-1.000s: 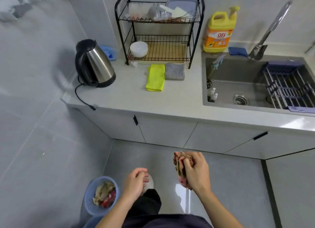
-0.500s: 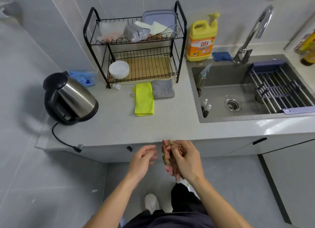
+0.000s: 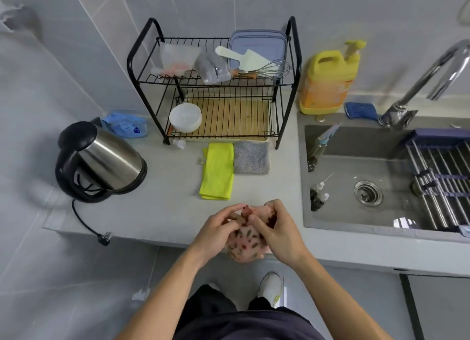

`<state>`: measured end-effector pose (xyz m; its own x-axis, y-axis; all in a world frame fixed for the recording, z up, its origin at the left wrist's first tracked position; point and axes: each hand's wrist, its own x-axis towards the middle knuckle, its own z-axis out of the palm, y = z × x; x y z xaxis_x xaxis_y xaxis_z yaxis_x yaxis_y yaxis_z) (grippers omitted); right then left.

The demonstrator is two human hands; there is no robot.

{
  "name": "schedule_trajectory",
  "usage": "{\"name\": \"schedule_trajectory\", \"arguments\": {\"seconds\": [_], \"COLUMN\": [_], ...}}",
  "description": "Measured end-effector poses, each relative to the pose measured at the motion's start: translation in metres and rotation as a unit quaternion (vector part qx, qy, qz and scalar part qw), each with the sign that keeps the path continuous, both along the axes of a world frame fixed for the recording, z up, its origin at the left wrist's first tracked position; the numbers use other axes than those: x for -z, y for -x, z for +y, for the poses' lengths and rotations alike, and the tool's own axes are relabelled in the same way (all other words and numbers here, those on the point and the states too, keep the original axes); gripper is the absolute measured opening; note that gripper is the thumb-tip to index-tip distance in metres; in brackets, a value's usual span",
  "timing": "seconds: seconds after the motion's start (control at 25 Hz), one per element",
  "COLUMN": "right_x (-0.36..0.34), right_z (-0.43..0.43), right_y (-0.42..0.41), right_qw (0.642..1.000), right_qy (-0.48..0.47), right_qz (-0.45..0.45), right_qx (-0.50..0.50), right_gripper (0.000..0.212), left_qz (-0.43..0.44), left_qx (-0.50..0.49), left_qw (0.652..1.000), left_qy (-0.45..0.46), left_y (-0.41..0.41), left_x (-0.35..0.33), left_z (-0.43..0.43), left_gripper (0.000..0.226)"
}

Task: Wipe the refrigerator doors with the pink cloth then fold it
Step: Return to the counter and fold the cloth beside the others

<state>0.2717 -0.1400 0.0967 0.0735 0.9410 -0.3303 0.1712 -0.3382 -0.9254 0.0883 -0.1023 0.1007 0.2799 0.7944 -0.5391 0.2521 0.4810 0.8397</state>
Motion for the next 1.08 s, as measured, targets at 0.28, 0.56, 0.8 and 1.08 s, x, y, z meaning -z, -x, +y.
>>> {"name": "schedule_trajectory", "arguments": {"seconds": [0.28, 0.56, 0.8, 1.08], "right_x": [-0.011, -0.02, -0.029, 0.02], "right_z": [0.051, 0.066, 0.066, 0.049], "right_y": [-0.013, -0.008, -0.013, -0.035], "right_qw": [0.991, 0.996, 0.995, 0.963], "right_qy": [-0.074, -0.055, -0.057, 0.046], "right_qz": [-0.102, -0.06, -0.014, -0.178], "right_qx": [0.042, 0.032, -0.086, -0.196], "right_gripper": [0.029, 0.031, 0.021, 0.017], "left_qz": [0.044, 0.022, -0.036, 0.025], "left_qx": [0.01, 0.084, 0.17, 0.092], "left_qw": [0.989, 0.986, 0.985, 0.991], "left_qy": [-0.144, -0.142, -0.011, -0.09], "left_y": [0.003, 0.008, -0.001, 0.013], "left_x": [-0.006, -0.026, -0.027, -0.029], "left_z": [0.052, 0.078, 0.085, 0.086], "left_gripper": [0.013, 0.02, 0.071, 0.008]}}
